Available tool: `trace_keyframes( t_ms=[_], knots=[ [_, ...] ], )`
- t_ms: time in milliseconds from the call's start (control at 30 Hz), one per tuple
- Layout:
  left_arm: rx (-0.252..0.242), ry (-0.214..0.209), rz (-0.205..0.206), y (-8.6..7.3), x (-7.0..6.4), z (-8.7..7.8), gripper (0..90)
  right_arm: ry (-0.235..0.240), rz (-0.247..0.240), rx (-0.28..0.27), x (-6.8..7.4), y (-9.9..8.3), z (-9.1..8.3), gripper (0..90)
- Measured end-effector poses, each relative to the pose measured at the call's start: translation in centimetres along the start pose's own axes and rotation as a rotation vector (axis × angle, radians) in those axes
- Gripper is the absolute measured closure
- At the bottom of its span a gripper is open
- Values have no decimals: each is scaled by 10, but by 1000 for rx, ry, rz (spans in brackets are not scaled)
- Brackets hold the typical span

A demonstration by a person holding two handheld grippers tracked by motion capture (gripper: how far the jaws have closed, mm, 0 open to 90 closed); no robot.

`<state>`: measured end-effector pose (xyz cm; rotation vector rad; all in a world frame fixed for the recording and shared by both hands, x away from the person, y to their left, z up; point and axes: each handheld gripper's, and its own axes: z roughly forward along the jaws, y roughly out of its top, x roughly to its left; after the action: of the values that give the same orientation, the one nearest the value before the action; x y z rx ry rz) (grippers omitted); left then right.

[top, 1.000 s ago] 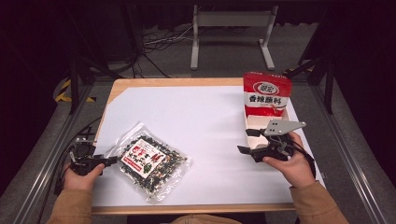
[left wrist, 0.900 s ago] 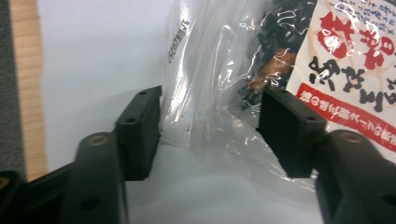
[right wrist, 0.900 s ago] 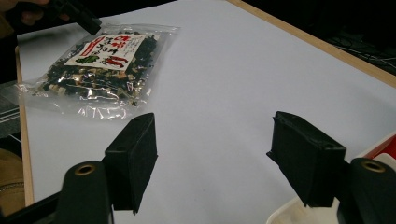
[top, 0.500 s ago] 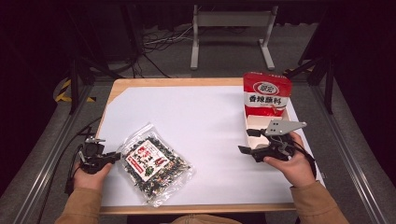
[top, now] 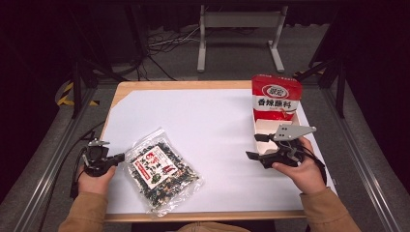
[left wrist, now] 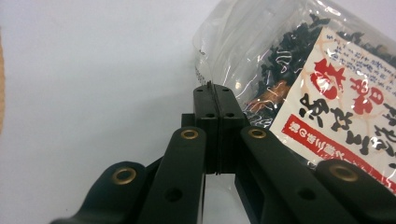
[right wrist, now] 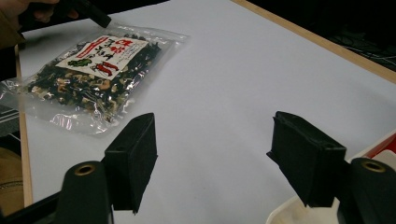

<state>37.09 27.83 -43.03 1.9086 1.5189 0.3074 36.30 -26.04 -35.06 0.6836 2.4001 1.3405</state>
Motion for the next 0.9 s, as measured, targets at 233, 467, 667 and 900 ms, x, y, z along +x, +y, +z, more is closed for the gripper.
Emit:
trace_keyframes(
  t_ms=[233,467,667,900],
  knots=[
    [-87,-22,22,12,-6,-14,900,4,-4,-3,1,1,1,314],
    [-193,-78,51,31,-21,-42,900,8,-4,-15,3,4,2,330],
    [-254,-107,108,41,-36,-60,900,24,-15,-17,6,8,5,345],
    [-310,-141,151,46,-50,-75,900,46,-22,-26,11,13,7,362]
  ],
)
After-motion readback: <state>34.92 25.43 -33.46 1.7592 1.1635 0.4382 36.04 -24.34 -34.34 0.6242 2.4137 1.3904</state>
